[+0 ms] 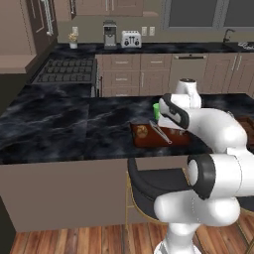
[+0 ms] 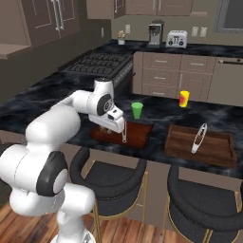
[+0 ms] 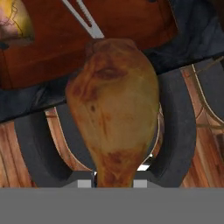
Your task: Gather the mushroom and carrot from the fridge and place them on a tray on the dining counter. Then gather the chicken drumsticks from the fridge and place them on the other tray.
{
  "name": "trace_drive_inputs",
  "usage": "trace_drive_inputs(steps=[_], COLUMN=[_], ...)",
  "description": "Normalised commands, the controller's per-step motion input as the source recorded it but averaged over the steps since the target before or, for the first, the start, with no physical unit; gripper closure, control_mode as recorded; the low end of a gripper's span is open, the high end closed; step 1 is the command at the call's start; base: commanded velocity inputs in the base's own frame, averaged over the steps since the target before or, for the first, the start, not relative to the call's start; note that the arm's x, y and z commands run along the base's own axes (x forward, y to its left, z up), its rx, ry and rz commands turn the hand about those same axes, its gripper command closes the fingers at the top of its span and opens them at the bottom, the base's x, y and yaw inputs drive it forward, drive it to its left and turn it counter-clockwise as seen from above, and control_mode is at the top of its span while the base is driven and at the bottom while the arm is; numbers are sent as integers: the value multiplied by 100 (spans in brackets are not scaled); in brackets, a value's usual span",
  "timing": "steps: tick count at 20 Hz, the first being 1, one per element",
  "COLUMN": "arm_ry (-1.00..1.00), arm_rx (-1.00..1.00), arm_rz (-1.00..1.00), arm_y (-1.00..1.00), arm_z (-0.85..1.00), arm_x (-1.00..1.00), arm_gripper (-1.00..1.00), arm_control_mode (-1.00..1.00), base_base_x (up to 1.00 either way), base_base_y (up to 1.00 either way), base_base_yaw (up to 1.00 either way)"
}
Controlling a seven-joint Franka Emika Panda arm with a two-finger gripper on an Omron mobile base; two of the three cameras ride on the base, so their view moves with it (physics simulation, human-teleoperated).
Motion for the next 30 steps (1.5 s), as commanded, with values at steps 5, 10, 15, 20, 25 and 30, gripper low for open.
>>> trace_drive_inputs(steps=[5,10,15,20,25,30], arm_ry=[8,8,9,7,6,4], arm_rx=[2,2,2,2,1,2], arm_rz=[0,1,1,0,0,0], arm_y=[0,0,0,-4,-3,0], arm_z=[-42,-45,-47,-44,-41,-45], arm_x=[81,76,77,75,66,47], arm_gripper=[100,100,100,100,100,100], arm_control_mode=[-100,-100,-100,-100,-100,-100], base_base_x=[0,0,0,0,0,0], base_base_y=[0,0,0,0,0,0], base_base_yaw=[0,0,0,0,0,0])
